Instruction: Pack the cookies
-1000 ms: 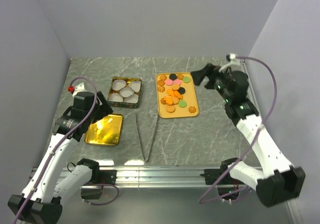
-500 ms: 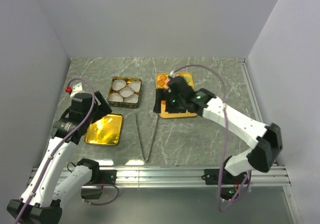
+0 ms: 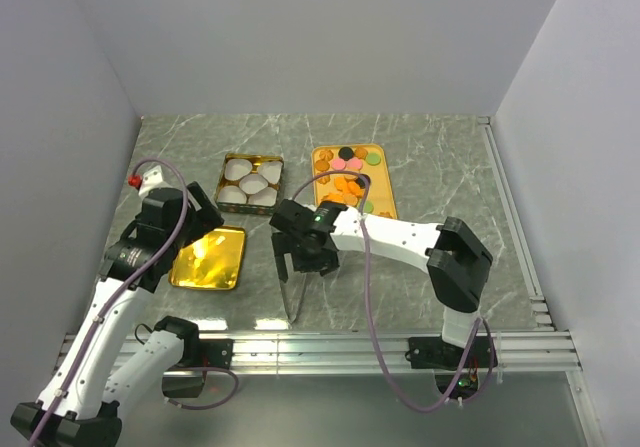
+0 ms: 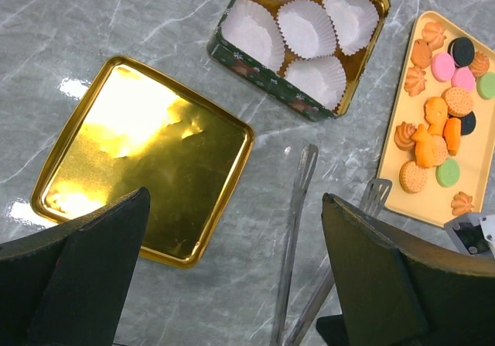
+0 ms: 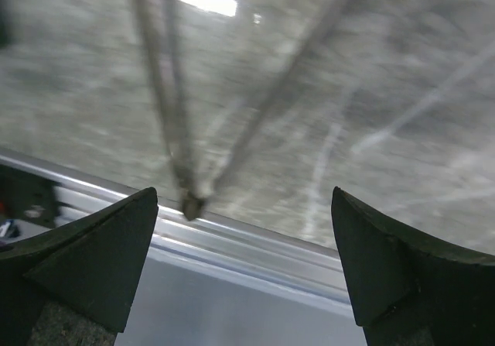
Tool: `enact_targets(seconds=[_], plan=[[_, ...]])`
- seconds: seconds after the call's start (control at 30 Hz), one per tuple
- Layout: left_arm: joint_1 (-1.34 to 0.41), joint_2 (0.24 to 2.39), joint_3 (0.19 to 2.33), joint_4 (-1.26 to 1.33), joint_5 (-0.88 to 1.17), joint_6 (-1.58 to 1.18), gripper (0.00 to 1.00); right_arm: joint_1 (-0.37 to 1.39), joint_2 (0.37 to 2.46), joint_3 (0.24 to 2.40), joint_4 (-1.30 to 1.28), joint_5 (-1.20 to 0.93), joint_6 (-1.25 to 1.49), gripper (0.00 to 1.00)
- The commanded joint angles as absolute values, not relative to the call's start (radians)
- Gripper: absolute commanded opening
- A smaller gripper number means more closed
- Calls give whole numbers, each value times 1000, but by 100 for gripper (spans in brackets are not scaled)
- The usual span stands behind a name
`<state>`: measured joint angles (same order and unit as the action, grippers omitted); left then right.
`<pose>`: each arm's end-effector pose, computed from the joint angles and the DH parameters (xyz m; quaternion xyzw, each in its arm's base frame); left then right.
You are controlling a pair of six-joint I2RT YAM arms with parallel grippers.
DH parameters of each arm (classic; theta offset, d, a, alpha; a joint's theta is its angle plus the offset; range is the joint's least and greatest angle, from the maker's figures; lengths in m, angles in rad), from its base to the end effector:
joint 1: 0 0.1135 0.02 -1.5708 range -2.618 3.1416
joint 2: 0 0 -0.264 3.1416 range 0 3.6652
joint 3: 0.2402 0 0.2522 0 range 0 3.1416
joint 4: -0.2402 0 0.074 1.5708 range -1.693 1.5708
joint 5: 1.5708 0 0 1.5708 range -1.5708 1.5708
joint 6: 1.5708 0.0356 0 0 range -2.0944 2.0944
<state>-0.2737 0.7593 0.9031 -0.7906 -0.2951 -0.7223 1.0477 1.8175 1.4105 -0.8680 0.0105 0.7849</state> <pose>0.1459 -0.0302 0.3246 -0.2608 0.8487 -0.0950 0.4502 0.1827 0.3161 0.2228 -0.1288 0.9806 0.1137 0.0938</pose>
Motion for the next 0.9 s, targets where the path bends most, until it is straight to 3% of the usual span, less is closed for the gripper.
enact_targets(seconds=[0.0,0.87], plan=[[-285,768,904,-782,-313,-732,99,1074,1847,1483,-818,3,824,100],[-350,775,911,-807,-351,-756,99,1083,2066,1588,-824,55,899,100]])
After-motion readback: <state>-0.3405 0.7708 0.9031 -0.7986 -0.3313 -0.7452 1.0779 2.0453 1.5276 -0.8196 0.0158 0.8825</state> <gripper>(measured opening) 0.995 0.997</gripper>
